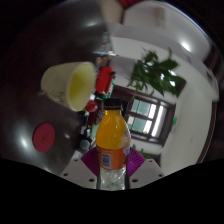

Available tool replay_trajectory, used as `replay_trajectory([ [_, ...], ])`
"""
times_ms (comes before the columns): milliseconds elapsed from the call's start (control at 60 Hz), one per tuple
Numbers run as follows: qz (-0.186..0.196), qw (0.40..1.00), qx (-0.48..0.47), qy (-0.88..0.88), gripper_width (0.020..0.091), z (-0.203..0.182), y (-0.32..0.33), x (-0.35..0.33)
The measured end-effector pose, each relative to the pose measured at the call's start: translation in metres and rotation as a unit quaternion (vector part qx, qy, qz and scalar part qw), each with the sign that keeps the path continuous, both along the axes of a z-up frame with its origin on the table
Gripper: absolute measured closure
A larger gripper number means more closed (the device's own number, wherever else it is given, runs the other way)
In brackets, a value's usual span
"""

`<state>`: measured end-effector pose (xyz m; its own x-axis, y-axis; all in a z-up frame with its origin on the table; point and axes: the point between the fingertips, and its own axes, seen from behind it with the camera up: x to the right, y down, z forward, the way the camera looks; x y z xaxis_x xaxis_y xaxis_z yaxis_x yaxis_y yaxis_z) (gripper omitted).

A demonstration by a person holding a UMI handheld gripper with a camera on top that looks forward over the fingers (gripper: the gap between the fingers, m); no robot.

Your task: Pour water

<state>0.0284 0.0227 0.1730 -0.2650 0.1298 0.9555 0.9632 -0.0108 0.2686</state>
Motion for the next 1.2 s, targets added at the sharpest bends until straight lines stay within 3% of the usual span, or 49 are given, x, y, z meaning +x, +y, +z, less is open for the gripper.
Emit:
replay_trajectory([
  [183, -0.036, 0.946, -0.047, 0.320, 0.0767, 0.009, -0.012, 0.017],
  [333, -0.033, 0.824, -0.081, 0.560, 0.0766, 0.022, -0.015, 0.021],
  [417, -0.039, 0.739, -0.108, 0.664, 0.0767, 0.007, -0.005, 0.025],
  [550, -0.027, 0.625, -0.148, 0.766, 0.0770, -0.007, -0.005, 0.024],
  [650, -0.019, 0.578, -0.159, 0.800, 0.0769, -0.018, -0.004, 0.016],
  [817, -0.004, 0.595, -0.149, 0.790, 0.0750, -0.046, -0.003, 0.011],
  [850, 0.014, 0.595, -0.136, 0.792, 0.0764, -0.044, -0.002, 0.009],
  [1050, 0.015, 0.592, -0.126, 0.796, 0.0743, -0.042, -0.009, 0.011],
  [1200, 0.014, 0.593, -0.126, 0.795, 0.0624, -0.041, -0.011, 0.010],
])
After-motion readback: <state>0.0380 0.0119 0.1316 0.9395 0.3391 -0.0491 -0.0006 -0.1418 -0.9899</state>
